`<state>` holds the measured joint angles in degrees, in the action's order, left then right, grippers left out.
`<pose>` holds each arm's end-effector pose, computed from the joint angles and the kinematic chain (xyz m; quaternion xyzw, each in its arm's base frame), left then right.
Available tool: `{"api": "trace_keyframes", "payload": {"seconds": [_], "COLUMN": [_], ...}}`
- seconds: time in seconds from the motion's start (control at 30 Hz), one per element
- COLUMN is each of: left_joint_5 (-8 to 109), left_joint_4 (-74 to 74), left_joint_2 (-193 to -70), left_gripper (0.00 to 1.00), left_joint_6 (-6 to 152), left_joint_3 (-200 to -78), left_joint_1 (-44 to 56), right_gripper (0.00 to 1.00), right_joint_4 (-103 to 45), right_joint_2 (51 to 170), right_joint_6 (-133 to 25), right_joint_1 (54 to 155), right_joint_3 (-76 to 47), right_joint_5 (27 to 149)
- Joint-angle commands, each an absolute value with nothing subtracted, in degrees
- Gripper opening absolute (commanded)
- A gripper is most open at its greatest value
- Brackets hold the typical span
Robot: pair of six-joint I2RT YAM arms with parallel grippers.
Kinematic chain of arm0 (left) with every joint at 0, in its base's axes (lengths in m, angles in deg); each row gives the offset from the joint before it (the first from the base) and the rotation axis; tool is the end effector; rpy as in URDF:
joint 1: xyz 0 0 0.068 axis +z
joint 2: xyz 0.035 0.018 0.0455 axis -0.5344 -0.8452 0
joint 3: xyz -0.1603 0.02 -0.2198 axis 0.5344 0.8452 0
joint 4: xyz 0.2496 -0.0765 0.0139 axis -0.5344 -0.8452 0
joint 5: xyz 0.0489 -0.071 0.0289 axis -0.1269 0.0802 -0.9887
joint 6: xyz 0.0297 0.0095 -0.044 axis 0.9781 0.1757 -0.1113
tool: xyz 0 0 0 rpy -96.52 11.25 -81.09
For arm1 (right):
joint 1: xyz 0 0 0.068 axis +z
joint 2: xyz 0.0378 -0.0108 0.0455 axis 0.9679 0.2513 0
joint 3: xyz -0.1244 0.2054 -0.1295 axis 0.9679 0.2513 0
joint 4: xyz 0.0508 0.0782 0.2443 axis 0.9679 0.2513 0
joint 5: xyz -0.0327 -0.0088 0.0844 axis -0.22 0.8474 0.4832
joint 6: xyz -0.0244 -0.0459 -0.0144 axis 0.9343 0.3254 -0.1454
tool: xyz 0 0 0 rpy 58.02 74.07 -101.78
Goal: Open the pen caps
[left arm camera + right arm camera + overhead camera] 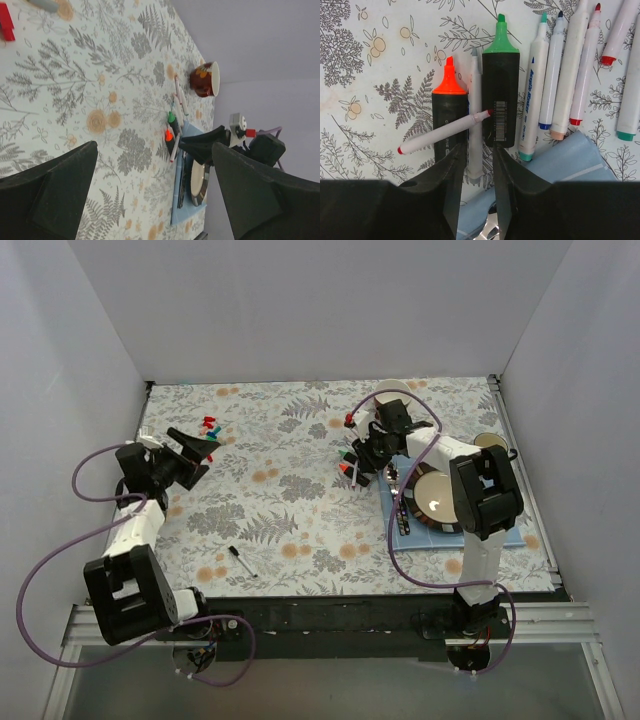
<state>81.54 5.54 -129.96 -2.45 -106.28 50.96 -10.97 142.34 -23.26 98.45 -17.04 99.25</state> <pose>0.2652 0.0657 0.2325 -0.5319 0.6254 -0.5144 0.2474 0.3851 0.1760 0.1805 -0.4198 0.8384 0.1526 0.3124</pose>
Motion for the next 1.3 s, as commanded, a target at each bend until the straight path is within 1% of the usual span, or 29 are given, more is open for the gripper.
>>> {"api": "trace_keyframes", "payload": {"seconds": [0.0, 0.1, 0.17, 0.2, 0.23, 0.3, 0.4, 0.53, 0.63, 0.7, 0.73, 0.77, 0.8, 0.87, 0.93, 0.97, 1.03, 1.27], "left_joint_5": [82.86, 80.41, 78.30, 74.11, 71.11, 64.62, 60.37, 55.45, 53.42, 49.13, 47.46, 43.09, 40.26, 35.94, 34.43, 35.04, 35.49, 32.59], "left_joint_4": [-3.53, -8.20, -12.31, -14.17, -16.28, -20.68, -26.57, -32.64, -35.10, -37.99, -39.23, -42.28, -44.14, -50.18, -52.50, -52.94, -52.95, -55.41], "left_joint_2": [-122.92, -119.23, -117.56, -115.64, -114.58, -110.90, -108.16, -108.06, -108.24, -108.67, -109.20, -110.42, -111.39, -114.72, -116.40, -116.76, -116.50, -119.74], "left_gripper": [0.98, 0.98, 0.98, 0.98, 0.98, 0.98, 0.98, 0.98, 0.95, 0.90, 0.86, 0.86, 0.73, 0.63, 0.47, 0.45, 0.43, 0.45], "left_joint_6": [0.47, 2.49, 3.55, 4.69, 4.96, 5.14, 4.35, 1.28, -0.39, -3.11, -3.91, -6.52, -7.86, -10.67, -12.26, -12.26, -13.31, -14.90], "left_joint_3": [-104.43, -102.41, -101.97, -102.32, -102.76, -103.11, -103.64, -102.85, -101.18, -101.09, -101.96, -102.49, -103.28, -105.48, -106.18, -105.84, -105.40, -105.84], "left_joint_1": [49.01, 47.25, 44.27, 41.48, 40.06, 37.16, 36.26, 34.42, 31.01, 28.28, 27.31, 26.34, 24.76, 23.79, 22.82, 22.38, 20.89, 17.10], "right_gripper": [0.38, 0.39, 0.40, 0.40, 0.40, 0.40, 0.41, 0.41, 0.41, 0.41, 0.41, 0.41, 0.41, 0.41, 0.41, 0.41, 0.41, 0.41], "right_joint_4": [-10.68, -10.68, -10.94, -11.29, -11.30, -12.26, -13.84, -14.55, -14.64, -14.81, -14.81, -14.81, -14.90, -14.99, -14.90, -14.99, -14.90, -15.16], "right_joint_2": [139.68, 137.66, 135.73, 134.42, 133.62, 131.60, 129.32, 128.34, 128.16, 128.08, 128.07, 127.99, 127.99, 127.99, 127.99, 127.99, 127.90, 127.90], "right_joint_6": [-22.81, -23.16, -23.07, -23.07, -23.07, -23.69, -24.83, -25.89, -26.41, -26.77, -26.94, -27.03, -27.12, -27.21, -27.38, -27.47, -27.56, -27.73], "right_joint_1": [98.56, 98.56, 98.65, 98.65, 98.56, 98.56, 98.56, 98.82, 99.70, 100.76, 101.11, 101.89, 102.16, 102.78, 103.13, 103.22, 103.22, 103.92], "right_joint_3": [-19.20, -18.23, -16.92, -16.48, -15.69, -14.89, -13.31, -12.34, -12.25, -12.08, -12.16, -12.08, -12.08, -12.08, -12.08, -12.08, -11.99, -12.08], "right_joint_5": [99.77, 102.76, 106.97, 108.46, 111.96, 114.80, 119.11, 124.11, 126.14, 126.32, 126.67, 126.76, 126.85, 127.02, 127.20, 127.29, 127.55, 127.90]}}
